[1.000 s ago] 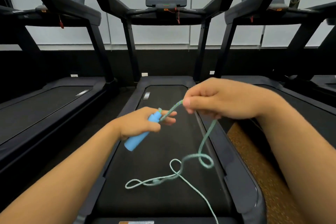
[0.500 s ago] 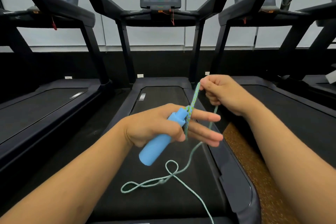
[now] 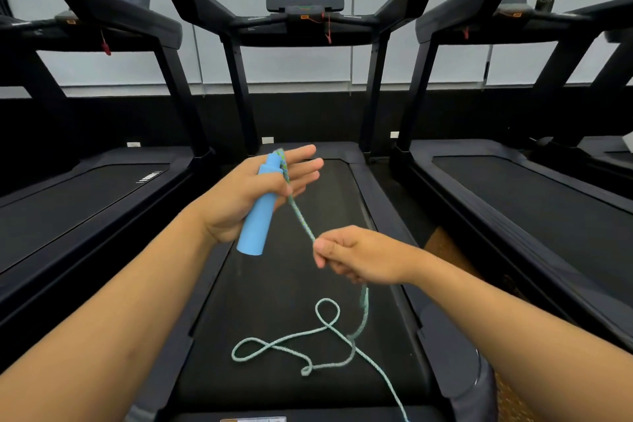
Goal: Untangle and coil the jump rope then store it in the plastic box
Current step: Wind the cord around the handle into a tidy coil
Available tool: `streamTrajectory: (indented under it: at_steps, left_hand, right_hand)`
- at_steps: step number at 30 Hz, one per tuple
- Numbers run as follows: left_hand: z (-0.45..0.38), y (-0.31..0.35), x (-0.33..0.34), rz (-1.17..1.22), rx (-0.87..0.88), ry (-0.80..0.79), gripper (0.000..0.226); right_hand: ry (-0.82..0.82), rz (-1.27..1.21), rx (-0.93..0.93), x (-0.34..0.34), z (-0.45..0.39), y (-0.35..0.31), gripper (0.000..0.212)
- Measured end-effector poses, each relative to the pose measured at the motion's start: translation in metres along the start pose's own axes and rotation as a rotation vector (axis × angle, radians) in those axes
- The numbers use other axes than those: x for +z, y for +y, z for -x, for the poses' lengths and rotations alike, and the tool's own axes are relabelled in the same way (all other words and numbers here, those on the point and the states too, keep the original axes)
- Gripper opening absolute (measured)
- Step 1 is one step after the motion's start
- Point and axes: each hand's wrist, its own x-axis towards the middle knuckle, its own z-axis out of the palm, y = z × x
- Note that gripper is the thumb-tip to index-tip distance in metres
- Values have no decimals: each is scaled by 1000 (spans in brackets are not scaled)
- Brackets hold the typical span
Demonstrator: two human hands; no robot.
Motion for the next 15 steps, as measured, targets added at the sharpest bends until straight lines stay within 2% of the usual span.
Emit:
streamTrajectory:
  at_steps: [3, 7, 11, 15]
  left_hand:
    - [-1, -13, -10, -65, -42, 52, 70]
    - [2, -28, -25, -367, -182, -11, 73]
    - [10, -36, -15, -576, -321, -203, 66]
    - [11, -28, 17, -660, -354, -389, 69]
  right_hand:
    - [-52, 297, 6, -1, 7, -22, 36]
    - [-10, 454, -6, -31, 25, -60, 32]
    - [108, 457, -74, -67, 45, -82, 32]
    - [273, 355, -134, -88, 49, -77, 32]
